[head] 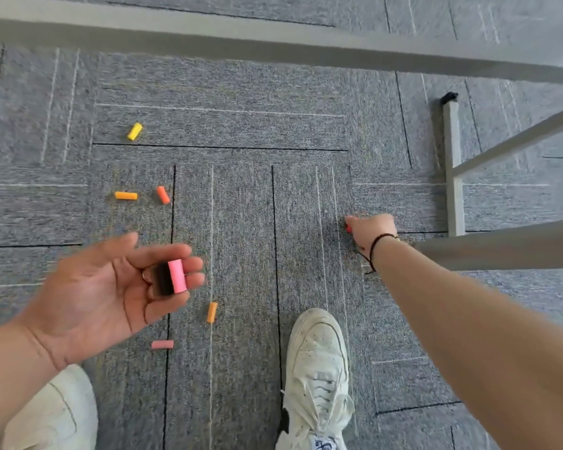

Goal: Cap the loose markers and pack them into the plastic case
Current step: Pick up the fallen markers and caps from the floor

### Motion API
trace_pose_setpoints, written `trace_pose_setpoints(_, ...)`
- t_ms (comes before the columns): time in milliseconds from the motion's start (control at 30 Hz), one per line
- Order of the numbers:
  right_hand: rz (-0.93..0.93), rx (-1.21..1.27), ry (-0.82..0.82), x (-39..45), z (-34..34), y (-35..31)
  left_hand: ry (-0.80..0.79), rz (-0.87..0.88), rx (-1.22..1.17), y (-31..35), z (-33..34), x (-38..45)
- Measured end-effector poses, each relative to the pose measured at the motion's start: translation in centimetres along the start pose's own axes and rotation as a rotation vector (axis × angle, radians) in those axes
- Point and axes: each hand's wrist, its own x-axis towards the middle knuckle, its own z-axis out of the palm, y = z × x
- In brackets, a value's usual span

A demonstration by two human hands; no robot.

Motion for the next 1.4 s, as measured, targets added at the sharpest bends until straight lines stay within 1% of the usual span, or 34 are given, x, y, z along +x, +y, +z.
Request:
trace_pose_setpoints(33, 0.006, 0.098, -0.052, -0.1, 0.2, 0.3, 0.020, -0.001, 0.001, 0.0, -0.1, -0.2)
trace_pose_setpoints(67, 0.061, 0.192, -0.125, -0.5, 0.3, 0.3, 0.031, -0.002, -0.003, 0.0, -0.2, -0.4)
trace_pose_setpoints(133, 0.081, 0.381, -0.367, -2.6, 0.0, 0.5, 0.039, -0.012, -0.025, -0.4, -0.4, -0.6)
trace_pose_setpoints(200, 0.129, 0.606, -0.657, -5.1, -0.2, 0.8, 0.053, -0.033, -0.054, -0.6, -0.6, -0.9)
trace_pose_setpoints(267, 0.127, 0.687, -0.916, -7.5, 0.1, 1.2, 0.058, -0.056, -0.081, -0.5, -0.9, -1.3)
trace_pose_setpoints(333, 0.139, 0.740, -1.051, -9.9, 0.6, 1.4, 0.079, -0.053, -0.086, 0.0, -1.1, -1.5)
trace_pose_setpoints(400, 0.139, 0.758, -1.126, -12.0, 1.0, 1.5, 0.102, -0.014, -0.085, -0.1, -1.8, -1.9)
trace_pose_setpoints(500, 0.128, 0.753, -1.180, -14.5, 1.9, 1.2, 0.156, 0.051, -0.119, -0.3, -1.7, -3.1)
trace_pose_setpoints(533, 0.135, 0.747, -1.196, -15.1, 2.2, 1.2, 0.213, 0.076, -0.086, -0.5, -1.6, -3.6)
trace_pose_setpoints(600, 0.146, 0.728, -1.209, -16.1, 3.2, 1.1, 0.411, 0.174, 0.016, -0.6, -1.9, -4.2)
trace_pose_setpoints(633, 0.146, 0.712, -1.209, -16.4, 3.7, 1.1, 0.449, 0.189, 0.041, -0.7, -2.0, -4.6)
trace_pose_setpoints(733, 0.140, 0.631, -1.230, -17.2, 5.0, 1.1, 0.498, 0.159, 0.058, -0.4, -2.6, -5.9)
trace_pose_setpoints(833, 0.129, 0.551, -1.224, -17.5, 6.2, 1.3, 0.553, 0.104, 0.176, -0.2, -3.7, -6.7)
trace_pose_setpoints(933, 0.150, 0.532, -1.206, -17.9, 7.0, 1.6, 0.605, 0.084, 0.306, -0.6, -4.7, -7.3)
trace_pose_setpoints(967, 0.158, 0.529, -1.207, -18.0, 7.3, 1.7, 0.631, 0.069, 0.403, -0.8, -5.2, -7.3)
trace_pose_setpoints(1000, 0.167, 0.523, -1.208, -18.2, 7.6, 1.8, 0.671, 0.047, 0.569, -1.1, -5.6, -7.3)
trace_pose_setpoints(1067, 0.182, 0.506, -1.202, -18.5, 8.1, 2.0, 0.771, -0.007, 1.079, -1.6, -6.0, -7.2)
trace_pose_setpoints(1100, 0.190, 0.499, -1.195, -18.6, 8.4, 2.1, 0.772, -0.027, 1.300, -1.9, -6.3, -6.9)
trace_pose_setpoints(1133, 0.197, 0.494, -1.194, -18.8, 8.6, 2.1, 0.738, -0.045, 1.436, -2.3, -6.3, -6.6)
trace_pose_setpoints(1233, 0.219, 0.485, -1.187, -19.1, 9.2, 2.1, 0.585, -0.106, 1.717, -3.8, -6.4, -4.9)
trace_pose_setpoints(1333, 0.235, 0.480, -1.197, -19.2, 9.5, 2.3, 0.495, -0.195, 1.881, -5.2, -6.7, -3.3)
trace_pose_setpoints(1400, 0.244, 0.481, -1.209, -19.1, 9.7, 2.6, 0.434, -0.240, 2.032, -5.7, -6.5, -2.7)
